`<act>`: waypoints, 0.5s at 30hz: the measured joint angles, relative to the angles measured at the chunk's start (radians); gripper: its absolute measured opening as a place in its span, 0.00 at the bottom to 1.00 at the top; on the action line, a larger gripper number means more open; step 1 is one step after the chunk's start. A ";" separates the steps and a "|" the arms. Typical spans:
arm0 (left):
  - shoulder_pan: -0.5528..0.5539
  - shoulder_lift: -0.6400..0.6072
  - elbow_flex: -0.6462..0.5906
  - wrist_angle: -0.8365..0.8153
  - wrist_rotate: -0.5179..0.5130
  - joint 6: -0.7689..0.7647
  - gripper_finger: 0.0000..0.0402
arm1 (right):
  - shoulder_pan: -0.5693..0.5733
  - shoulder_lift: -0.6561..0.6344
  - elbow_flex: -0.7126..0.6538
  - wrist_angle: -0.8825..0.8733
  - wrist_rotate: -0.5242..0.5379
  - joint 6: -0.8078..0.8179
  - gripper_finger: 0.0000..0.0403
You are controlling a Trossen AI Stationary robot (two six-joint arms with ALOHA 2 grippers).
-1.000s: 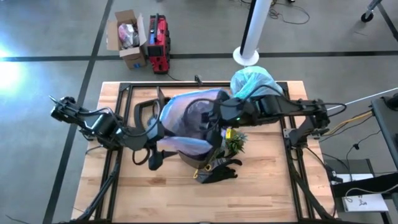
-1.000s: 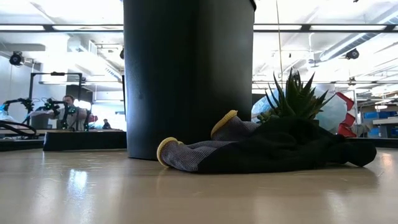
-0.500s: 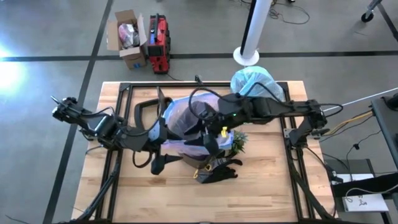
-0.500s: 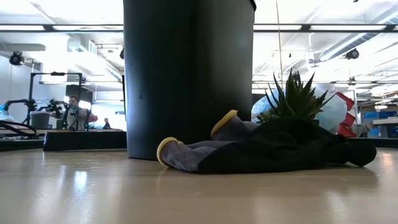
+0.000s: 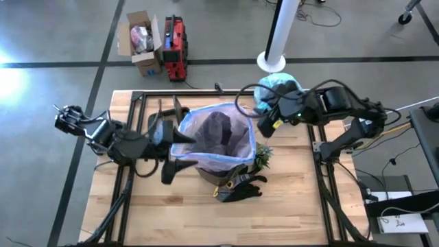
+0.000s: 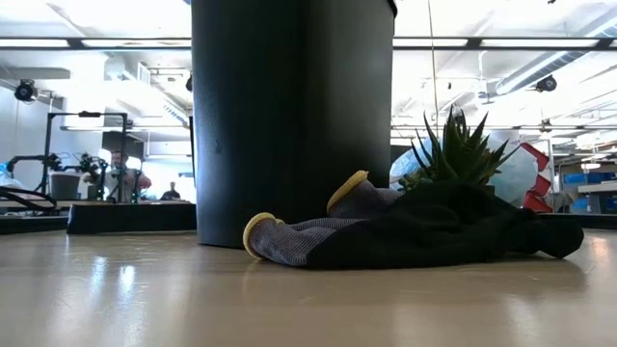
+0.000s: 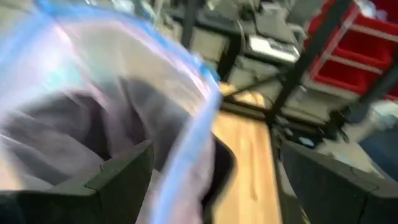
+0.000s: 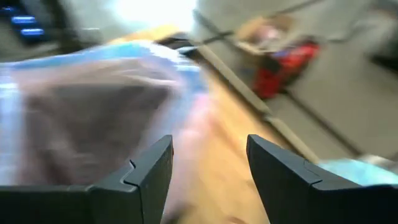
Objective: Place trash/remove bag and relplace
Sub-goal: Insert the trash bag into the trash bin
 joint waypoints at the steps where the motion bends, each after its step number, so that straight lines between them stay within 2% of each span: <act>1: 0.004 -0.003 0.011 -0.002 -0.019 0.018 0.83 | 0.000 -0.009 0.000 -0.029 0.037 0.013 0.48; 4: 0.029 -0.008 0.051 -0.034 -0.030 0.041 0.83 | -0.001 -0.013 -0.006 -0.037 0.046 0.026 0.48; 8: 0.079 -0.016 0.105 -0.128 -0.029 0.043 0.83 | 0.016 0.011 -0.008 0.084 -0.035 -0.012 0.48; 11: 0.125 -0.017 0.117 -0.200 -0.028 0.043 0.83 | 0.016 0.041 -0.007 0.161 -0.046 -0.060 0.48; 15: 0.207 -0.016 0.106 -0.278 0.051 0.020 0.83 | 0.010 0.093 -0.008 0.176 -0.049 -0.098 0.48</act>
